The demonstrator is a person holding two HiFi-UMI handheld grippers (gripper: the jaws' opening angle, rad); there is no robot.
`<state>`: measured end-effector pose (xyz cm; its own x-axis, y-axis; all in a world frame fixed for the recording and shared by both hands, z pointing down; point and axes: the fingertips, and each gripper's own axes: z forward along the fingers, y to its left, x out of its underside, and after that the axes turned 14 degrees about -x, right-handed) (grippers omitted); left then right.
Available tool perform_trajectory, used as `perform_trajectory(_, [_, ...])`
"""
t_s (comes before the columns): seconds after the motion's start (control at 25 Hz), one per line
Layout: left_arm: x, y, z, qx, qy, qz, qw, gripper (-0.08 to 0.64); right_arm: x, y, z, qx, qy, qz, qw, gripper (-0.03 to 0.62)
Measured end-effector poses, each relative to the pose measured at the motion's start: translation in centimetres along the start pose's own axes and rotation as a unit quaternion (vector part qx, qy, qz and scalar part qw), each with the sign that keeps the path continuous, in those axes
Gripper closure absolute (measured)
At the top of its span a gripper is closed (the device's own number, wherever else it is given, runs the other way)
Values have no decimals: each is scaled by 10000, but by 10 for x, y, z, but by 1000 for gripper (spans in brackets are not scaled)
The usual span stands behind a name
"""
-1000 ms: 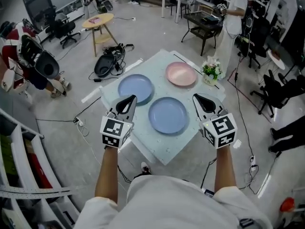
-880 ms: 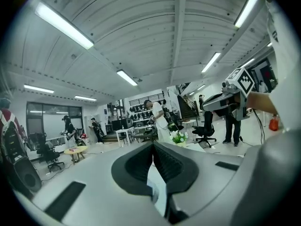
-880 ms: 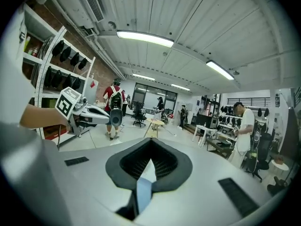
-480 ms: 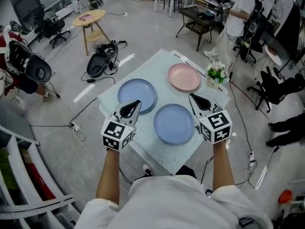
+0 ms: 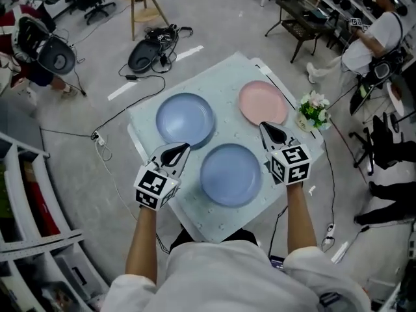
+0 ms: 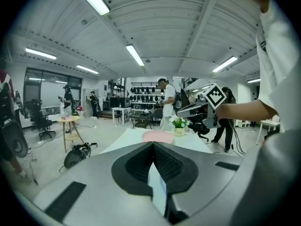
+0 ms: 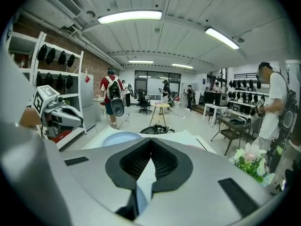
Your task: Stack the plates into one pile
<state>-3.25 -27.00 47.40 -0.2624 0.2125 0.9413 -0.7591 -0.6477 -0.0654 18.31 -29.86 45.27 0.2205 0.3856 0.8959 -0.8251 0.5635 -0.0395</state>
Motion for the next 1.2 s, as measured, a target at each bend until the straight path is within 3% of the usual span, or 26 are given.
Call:
perform_trajectory(0.2, [28, 0, 31, -609, 402, -227, 9971, 543, 36, -63, 55, -446, 541, -354, 9969, 522])
perform_trajectory(0.48, [53, -27, 56, -877, 822, -539, 9913, 542, 98, -106, 129, -1168, 1361, -714, 9812, 422])
perform_trajectory(0.72, [68, -25, 64, -1068, 1027, -630, 9869, 541, 153, -116, 171, -1552, 1998, -839, 9638, 370])
perform_trajectory(0.88, [70, -22, 64, -1015, 1019, -605, 9878, 541, 177, -119, 182, -1511, 2337, -800, 9572, 375])
perform_trajectory(1.04, [66, -20, 63, -844, 859, -567, 9911, 542, 184, -123, 187, -1281, 2575, -1262, 9494, 485])
perform_trajectory(1.2, [63, -17, 58, -695, 720, -472, 9939, 541, 187, -123, 185, -1010, 2738, -1437, 9456, 507])
